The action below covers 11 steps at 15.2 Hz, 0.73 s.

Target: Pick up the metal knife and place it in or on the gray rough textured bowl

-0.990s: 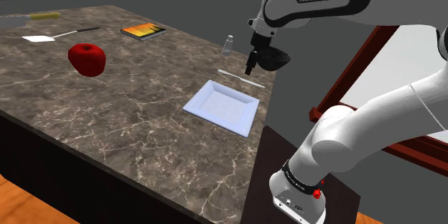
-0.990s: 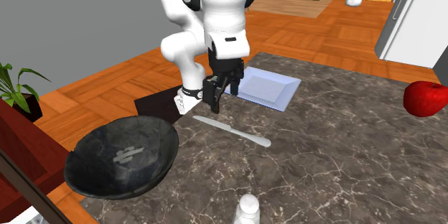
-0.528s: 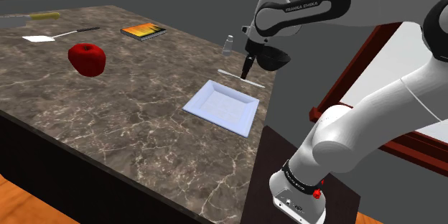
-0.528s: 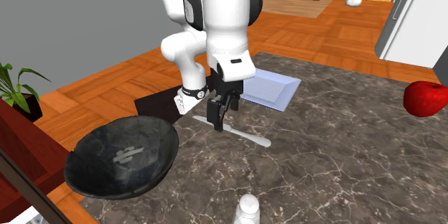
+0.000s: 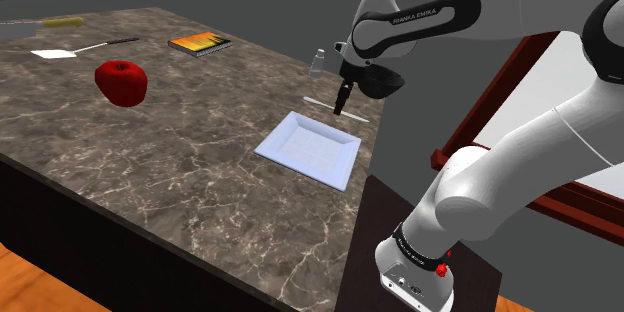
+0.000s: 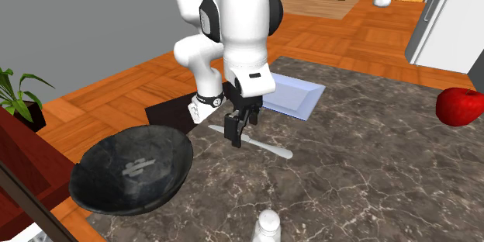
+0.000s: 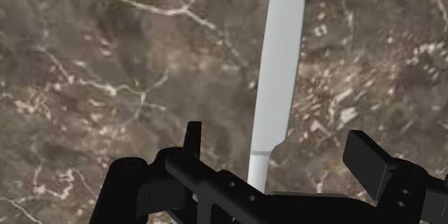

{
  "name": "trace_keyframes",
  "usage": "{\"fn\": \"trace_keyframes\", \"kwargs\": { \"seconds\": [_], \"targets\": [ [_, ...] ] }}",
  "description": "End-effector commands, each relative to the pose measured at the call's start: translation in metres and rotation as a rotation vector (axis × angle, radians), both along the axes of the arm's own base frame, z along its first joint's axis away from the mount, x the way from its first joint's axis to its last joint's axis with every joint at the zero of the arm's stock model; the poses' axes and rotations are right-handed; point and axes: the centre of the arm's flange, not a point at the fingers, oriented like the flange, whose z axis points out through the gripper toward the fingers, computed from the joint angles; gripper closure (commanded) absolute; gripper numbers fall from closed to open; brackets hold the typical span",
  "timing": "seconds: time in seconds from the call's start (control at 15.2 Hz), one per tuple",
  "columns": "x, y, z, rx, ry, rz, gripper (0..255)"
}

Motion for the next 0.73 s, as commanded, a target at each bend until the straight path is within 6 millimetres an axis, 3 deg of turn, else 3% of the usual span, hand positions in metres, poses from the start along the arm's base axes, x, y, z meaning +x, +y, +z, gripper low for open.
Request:
{"fn": "trace_keyframes", "kwargs": {
  "seconds": [0.0, 0.07, 0.13, 0.66],
  "targets": [
    [0.0, 0.0, -0.0001, 0.0, 0.0, 0.0, 0],
    [0.0, 0.0, -0.0001, 0.0, 0.0, 0.0, 0],
    [0.0, 0.0, -0.0001, 0.0, 0.0, 0.0, 255],
    [0.0, 0.0, 0.0, 0.0, 0.0, 0.0, 255]
  ]
}}
